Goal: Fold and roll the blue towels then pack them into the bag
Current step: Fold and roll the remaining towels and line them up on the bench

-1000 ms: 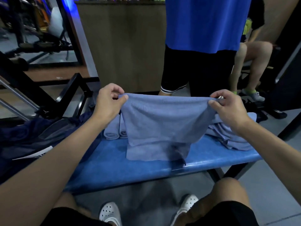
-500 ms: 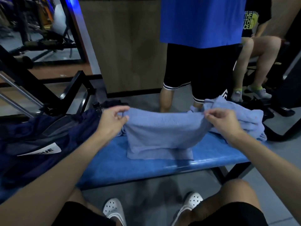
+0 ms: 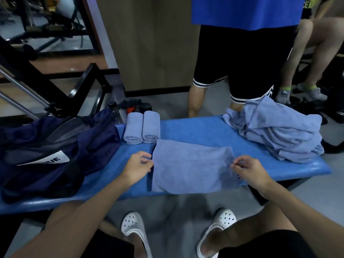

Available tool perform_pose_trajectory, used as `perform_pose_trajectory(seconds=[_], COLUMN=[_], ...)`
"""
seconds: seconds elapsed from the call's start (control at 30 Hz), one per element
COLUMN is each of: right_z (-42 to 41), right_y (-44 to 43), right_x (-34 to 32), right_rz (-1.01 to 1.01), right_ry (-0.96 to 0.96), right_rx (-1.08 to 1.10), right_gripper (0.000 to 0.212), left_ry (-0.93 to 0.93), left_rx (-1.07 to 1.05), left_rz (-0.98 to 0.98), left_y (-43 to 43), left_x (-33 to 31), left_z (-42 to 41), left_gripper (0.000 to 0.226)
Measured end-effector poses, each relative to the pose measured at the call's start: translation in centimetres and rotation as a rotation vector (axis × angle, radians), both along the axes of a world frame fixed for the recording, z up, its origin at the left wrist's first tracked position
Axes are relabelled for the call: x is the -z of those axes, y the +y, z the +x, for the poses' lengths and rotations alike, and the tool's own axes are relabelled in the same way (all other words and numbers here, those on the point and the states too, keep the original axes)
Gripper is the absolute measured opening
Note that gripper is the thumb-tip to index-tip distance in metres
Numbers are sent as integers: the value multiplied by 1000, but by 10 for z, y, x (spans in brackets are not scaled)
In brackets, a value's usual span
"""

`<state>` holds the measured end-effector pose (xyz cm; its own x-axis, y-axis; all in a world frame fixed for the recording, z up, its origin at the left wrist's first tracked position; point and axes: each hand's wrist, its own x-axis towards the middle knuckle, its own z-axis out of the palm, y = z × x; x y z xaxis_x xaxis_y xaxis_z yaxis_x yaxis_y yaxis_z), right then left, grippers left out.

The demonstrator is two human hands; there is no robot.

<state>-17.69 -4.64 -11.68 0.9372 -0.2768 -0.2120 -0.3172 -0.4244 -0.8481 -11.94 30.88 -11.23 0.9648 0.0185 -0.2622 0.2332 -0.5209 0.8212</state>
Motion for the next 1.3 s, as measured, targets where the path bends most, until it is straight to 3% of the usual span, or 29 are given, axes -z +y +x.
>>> perform_pose_trajectory(seconds=[0.13,0.2,0.27,0.33,0.43,0.6,0.77,0.83,0.97,1.3], right_z=[15,24,32,38,45,50,53,52,40,26], right_y=[3,5,8,10,9,5,-2,-3,2,2], right_x=[1,2,1,2,0,-31,-84,-107,-149,-188], right_rz=[-57,-140,-186,-232,-273,-212,9,96,-56,-146], right_ry=[36,48,32,6,-19,-162,-344,-404,-519,-569], right_rx=[17,23,44,55,53,135,220,217,108,-1], right_gripper=[39,50,40,15,35,32,10,15,34,24], left_ry=[25,34,11,-12,-27,-147,-355,-444,-580,-697], left_rx=[-53,-51,-53,-71,-78,-160,-214,-206,-125,-45], left_rz=[77,110,136,150,108,-91,-228,-223,-248,-189], left_y=[-8,-13,-16,-18,-20,-24,-15,-10,-1,15], left_x=[12,15,17,16,9,-34,-95,-116,-151,-193], left_z=[20,26,30,32,35,42,53,55,46,20], left_gripper=[30,19,21,17,15,6,11,15,15,18])
